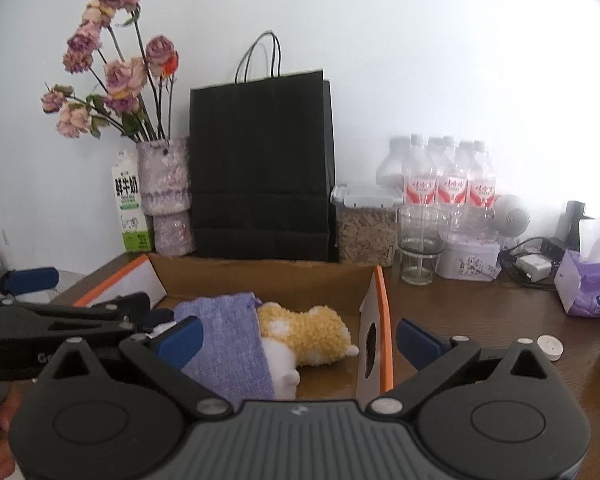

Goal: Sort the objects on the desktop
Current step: 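Withdraw both open tools from the box toward the table, then grasp the white bottle cap with the left tool while the right tool grasps the clear plastic bag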

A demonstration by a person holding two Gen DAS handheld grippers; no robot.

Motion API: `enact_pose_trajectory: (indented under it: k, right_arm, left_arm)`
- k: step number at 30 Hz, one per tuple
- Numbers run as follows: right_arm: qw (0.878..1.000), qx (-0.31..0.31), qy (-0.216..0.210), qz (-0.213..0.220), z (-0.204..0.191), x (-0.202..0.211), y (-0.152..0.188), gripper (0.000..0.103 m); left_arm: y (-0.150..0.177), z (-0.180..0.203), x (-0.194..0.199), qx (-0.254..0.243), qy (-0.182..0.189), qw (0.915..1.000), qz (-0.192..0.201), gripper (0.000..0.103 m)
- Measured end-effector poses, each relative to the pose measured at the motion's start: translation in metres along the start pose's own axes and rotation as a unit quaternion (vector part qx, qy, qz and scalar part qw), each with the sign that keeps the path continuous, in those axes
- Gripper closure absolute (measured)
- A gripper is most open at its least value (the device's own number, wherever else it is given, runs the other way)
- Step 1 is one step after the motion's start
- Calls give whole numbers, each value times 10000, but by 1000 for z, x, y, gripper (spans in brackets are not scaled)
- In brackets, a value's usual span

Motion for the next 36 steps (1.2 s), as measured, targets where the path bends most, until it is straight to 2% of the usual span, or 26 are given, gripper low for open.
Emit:
enact_pose_trajectory:
  k: [4,11,16,21,28,36]
  right_arm:
    - [9998,41,-100,174,-8,22,-10,0]
    - [9990,293,-179,280,-20,62,-1,0]
    - [9988,439,-188,105,-25,79,22,0]
    - [9981,543,-168,-248,-29,85,54,0]
    - [9953,564,-150,-768,-32,83,97,0]
    - [9928,494,-114,-1081,-36,80,122,0]
  left_arm:
    - [-2,-7,19,56,99,9999,45,0]
    - [7,-44,56,32,-70,9999,150,0]
    - [31,-70,69,82,-110,9998,-164,0]
    - [67,-85,78,122,-86,9981,-604,0]
    - [117,-84,83,4,30,9939,-1105,0]
    - [144,-80,78,2,123,9894,-1445,2]
Point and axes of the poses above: each gripper's, at about its wrist camera, not at the fingertips, and x roughly against the way its jaws point, z to its right, y to its underside, the point moved 9 cm from there along -x, roughly the way its jaws point
